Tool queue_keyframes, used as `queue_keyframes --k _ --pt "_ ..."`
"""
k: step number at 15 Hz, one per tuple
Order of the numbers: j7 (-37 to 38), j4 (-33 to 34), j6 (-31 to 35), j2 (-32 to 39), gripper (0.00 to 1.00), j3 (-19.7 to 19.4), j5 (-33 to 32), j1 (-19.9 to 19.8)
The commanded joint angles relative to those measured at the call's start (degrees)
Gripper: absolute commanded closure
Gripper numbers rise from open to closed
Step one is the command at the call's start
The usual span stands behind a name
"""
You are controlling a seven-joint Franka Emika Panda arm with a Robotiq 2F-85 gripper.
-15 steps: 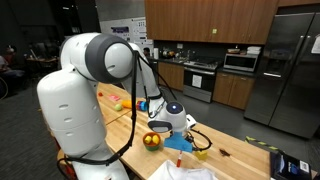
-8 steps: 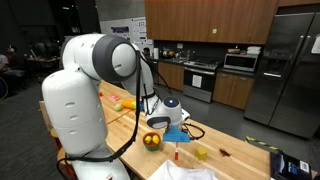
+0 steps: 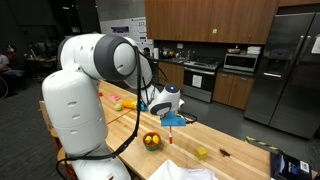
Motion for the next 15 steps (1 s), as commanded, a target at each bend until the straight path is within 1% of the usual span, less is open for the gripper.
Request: queue_keyframes --k 1,2,3,4,5,7,8,12,15 --pt "7.22 3.52 -8.3 -1.18 0.95 0.12 -6.68 0.05" --pt "8.56 4.83 -11.16 -1.3 0.95 0.36 -6.98 0.23" --pt "8.64 6.01 -13.22 -1.37 0.95 0.6 -5.61 0.47" --pt "7.82 7.26 -14.98 -1.37 0.95 -4.01 -2.99 5.61" --pt "5.4 8.46 -15.52 -1.3 0.95 -4.08 2.74 6.62" --pt "4.82 9.97 -16.49 -1.07 0.95 -5.26 9.78 9.27" --pt "4.3 10.8 -17.7 -0.81 0.95 -5.78 12.19 10.23" --pt "4.62 11.26 -19.4 0.01 0.95 -7.35 17.06 12.37" --pt "5.3 10.17 -19.75 1.31 0.95 -8.12 16.72 12.76"
